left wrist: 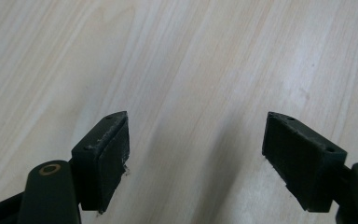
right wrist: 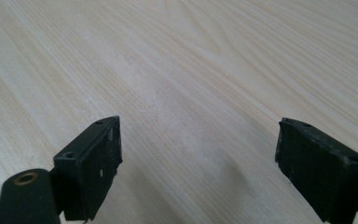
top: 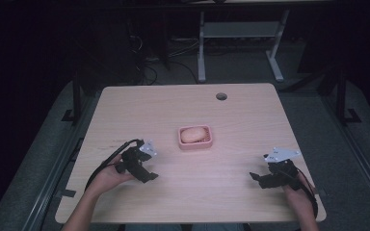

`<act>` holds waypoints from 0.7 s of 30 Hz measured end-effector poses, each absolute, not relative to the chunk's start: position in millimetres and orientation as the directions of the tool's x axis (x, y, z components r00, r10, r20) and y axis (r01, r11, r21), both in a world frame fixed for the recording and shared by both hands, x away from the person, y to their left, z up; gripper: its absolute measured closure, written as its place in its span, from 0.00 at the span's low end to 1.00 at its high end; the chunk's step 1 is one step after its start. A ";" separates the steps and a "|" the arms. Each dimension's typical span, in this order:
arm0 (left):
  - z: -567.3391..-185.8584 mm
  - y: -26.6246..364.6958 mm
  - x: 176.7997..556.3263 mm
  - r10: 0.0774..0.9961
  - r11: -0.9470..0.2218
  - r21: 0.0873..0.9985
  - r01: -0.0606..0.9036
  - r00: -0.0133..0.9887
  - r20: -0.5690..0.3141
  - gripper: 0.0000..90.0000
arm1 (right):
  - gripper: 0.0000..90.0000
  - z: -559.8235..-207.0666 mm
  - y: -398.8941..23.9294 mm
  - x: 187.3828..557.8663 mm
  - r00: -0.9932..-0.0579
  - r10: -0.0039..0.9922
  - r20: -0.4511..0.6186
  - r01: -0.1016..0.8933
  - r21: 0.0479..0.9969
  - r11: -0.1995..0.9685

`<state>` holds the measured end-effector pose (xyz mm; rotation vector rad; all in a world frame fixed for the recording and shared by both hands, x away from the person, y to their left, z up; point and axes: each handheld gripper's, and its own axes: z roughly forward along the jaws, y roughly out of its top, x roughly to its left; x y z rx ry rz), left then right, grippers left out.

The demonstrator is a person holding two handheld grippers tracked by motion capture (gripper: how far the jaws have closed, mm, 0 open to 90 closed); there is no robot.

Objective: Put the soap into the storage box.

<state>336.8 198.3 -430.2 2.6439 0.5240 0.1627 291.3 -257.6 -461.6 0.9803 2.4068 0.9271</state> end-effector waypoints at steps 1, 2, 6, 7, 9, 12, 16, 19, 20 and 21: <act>-431.2 200.9 335.5 0.390 -0.833 0.438 0.339 0.921 0.029 0.25 | 0.15 -461.7 -257.5 291.4 -0.685 0.723 -0.096 0.472 0.697 0.540; -431.6 202.3 335.1 0.391 -0.833 0.436 0.341 0.920 0.027 0.25 | 0.15 -461.8 -257.4 291.4 -0.685 0.723 -0.095 0.472 0.697 0.540; -433.6 206.3 332.2 0.397 -0.829 0.442 0.344 0.917 0.031 0.25 | 0.15 -462.0 -257.2 291.4 -0.684 0.723 -0.095 0.474 0.696 0.540; -433.6 207.2 331.6 0.397 -0.829 0.440 0.344 0.918 0.030 0.25 | 0.16 -462.1 -257.2 291.4 -0.684 0.723 -0.096 0.474 0.696 0.540; -434.0 207.8 330.5 0.404 -0.824 0.447 0.349 0.914 0.030 0.25 | 0.16 -462.2 -257.3 291.3 -0.684 0.723 -0.095 0.475 0.695 0.540; -433.5 210.7 328.8 0.402 -0.827 0.443 0.346 0.915 0.035 0.25 | 0.16 -462.3 -257.5 291.2 -0.683 0.725 -0.095 0.476 0.694 0.540; -434.3 213.7 325.6 0.411 -0.819 0.454 0.351 0.911 0.038 0.25 | 0.16 -462.5 -257.5 291.2 -0.684 0.723 -0.095 0.476 0.692 0.542; -435.3 216.7 321.5 0.416 -0.814 0.463 0.351 0.908 0.044 0.25 | 0.15 -462.6 -257.7 291.1 -0.686 0.721 -0.097 0.474 0.692 0.544; -435.4 217.6 320.7 0.417 -0.813 0.466 0.350 0.908 0.047 0.25 | 0.15 -462.7 -257.7 291.2 -0.686 0.722 -0.097 0.475 0.692 0.544; -435.5 218.5 319.7 0.421 -0.810 0.469 0.351 0.906 0.048 0.25 | 0.15 -462.8 -257.7 291.2 -0.686 0.721 -0.097 0.475 0.691 0.544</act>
